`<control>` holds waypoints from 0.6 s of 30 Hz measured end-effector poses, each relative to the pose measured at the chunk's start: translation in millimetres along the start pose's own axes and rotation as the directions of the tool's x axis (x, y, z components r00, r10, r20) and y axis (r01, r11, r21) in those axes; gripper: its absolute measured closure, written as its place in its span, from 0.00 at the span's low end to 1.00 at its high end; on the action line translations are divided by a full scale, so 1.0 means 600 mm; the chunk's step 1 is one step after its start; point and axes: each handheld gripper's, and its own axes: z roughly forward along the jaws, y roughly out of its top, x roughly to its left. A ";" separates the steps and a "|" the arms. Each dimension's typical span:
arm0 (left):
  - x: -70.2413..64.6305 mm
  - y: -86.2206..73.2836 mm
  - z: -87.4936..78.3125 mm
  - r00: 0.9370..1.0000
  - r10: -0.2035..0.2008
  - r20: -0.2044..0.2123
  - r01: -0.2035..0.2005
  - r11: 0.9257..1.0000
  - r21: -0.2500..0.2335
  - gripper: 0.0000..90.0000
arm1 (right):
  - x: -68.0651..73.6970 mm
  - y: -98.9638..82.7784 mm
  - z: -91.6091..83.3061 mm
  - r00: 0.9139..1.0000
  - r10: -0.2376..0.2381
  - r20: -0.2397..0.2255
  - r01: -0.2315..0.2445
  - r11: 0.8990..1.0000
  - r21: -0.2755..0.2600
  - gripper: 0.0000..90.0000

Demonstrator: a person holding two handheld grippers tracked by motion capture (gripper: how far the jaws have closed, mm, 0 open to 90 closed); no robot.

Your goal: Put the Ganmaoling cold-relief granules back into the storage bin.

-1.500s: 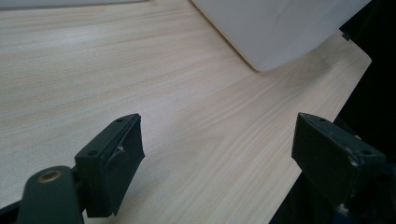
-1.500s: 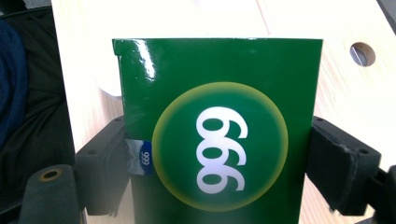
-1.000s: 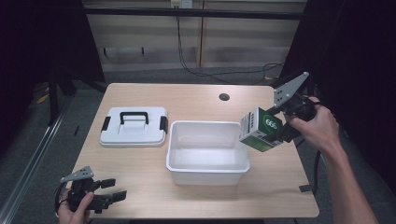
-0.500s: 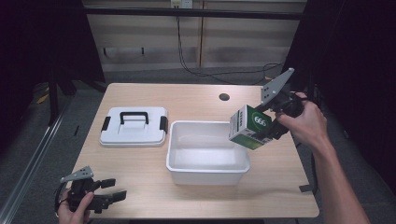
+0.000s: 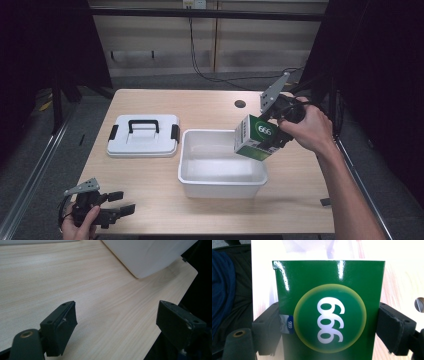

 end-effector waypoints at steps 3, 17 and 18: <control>0.000 0.000 0.000 1.000 0.000 0.000 0.000 1.000 0.000 0.18 | -0.003 0.007 0.010 1.000 0.000 -0.011 0.000 1.000 0.029 0.18; 0.000 0.000 0.000 1.000 0.001 0.001 -0.001 1.000 0.002 0.18 | -0.005 0.028 0.050 0.997 -0.038 -0.062 0.045 0.992 0.117 0.18; 0.000 0.000 0.000 1.000 0.001 0.003 -0.001 1.000 0.002 0.18 | -0.005 0.032 0.058 0.997 -0.045 -0.070 0.054 0.991 0.126 0.18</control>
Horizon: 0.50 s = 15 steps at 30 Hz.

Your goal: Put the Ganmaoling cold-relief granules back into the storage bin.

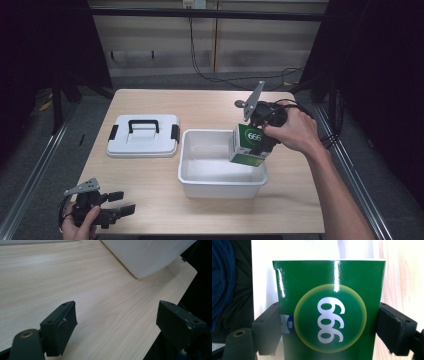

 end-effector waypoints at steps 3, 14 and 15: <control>0.000 0.000 0.000 1.000 0.003 0.001 -0.003 1.000 0.001 0.18 | -0.001 0.006 0.010 1.000 -0.005 -0.003 0.005 1.000 0.026 0.18; 0.001 0.000 -0.002 1.000 0.009 0.000 -0.009 1.000 0.003 0.18 | -0.008 0.017 0.043 0.999 -0.033 -0.025 0.035 0.995 0.091 0.18; 0.000 0.000 -0.002 1.000 0.008 0.002 -0.009 1.000 0.001 0.18 | -0.009 0.017 0.045 0.999 -0.030 -0.029 0.033 0.994 0.101 0.18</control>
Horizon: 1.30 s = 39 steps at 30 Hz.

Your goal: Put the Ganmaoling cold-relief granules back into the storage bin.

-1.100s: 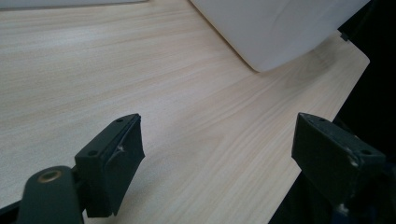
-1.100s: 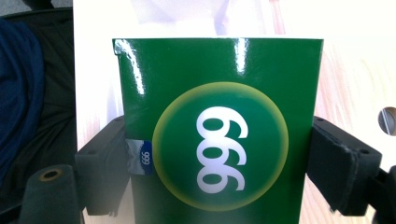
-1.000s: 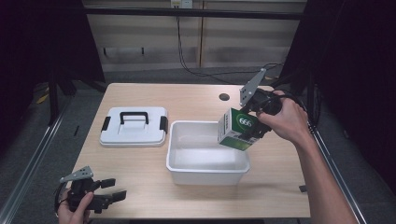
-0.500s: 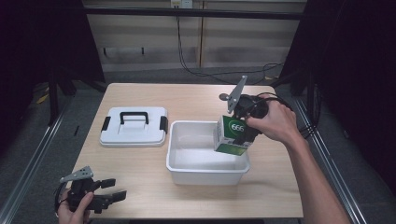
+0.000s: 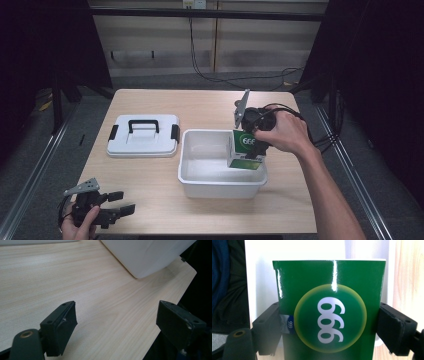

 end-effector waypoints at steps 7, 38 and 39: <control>0.000 0.000 0.000 1.000 -0.003 0.003 0.003 1.000 0.001 0.18 | 0.002 0.006 0.017 1.000 -0.001 -0.008 0.002 0.999 0.041 0.17; -0.001 0.000 0.001 1.000 -0.003 0.001 0.003 1.000 0.001 0.18 | -0.014 0.009 0.101 1.000 0.004 -0.015 -0.001 0.987 0.160 0.17; -0.001 0.000 0.001 1.000 -0.003 0.001 0.003 1.000 0.001 0.18 | -0.013 0.009 0.102 1.000 0.014 -0.013 -0.012 0.986 0.167 0.17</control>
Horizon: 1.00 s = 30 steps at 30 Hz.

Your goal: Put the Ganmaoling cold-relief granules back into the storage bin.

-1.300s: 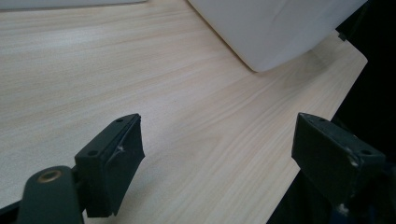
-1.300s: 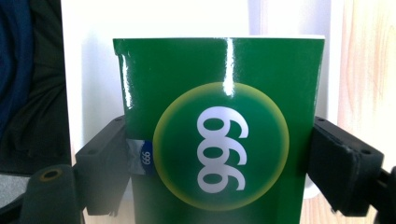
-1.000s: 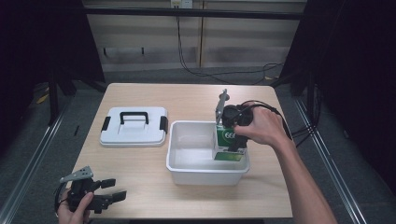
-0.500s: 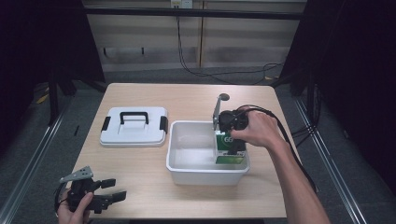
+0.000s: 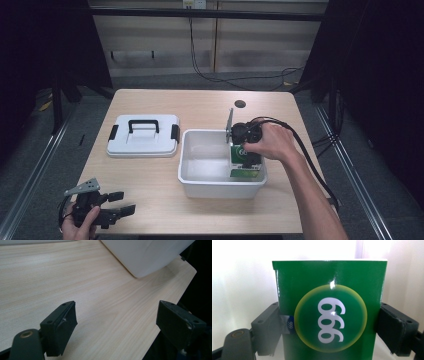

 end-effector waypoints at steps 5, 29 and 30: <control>0.000 0.000 0.001 1.000 -0.001 -0.002 0.001 1.000 0.002 0.18 | 0.001 0.002 0.010 1.000 0.024 -0.004 -0.024 1.000 0.008 0.16; 0.000 -0.001 0.000 1.000 -0.004 -0.005 0.004 1.000 0.000 0.18 | 0.001 0.019 0.066 1.000 0.007 0.028 -0.010 0.995 0.099 0.16; 0.000 -0.001 0.000 1.000 -0.004 -0.005 0.004 1.000 0.000 0.18 | 0.000 0.020 0.068 1.000 0.003 0.028 -0.005 0.995 0.104 0.16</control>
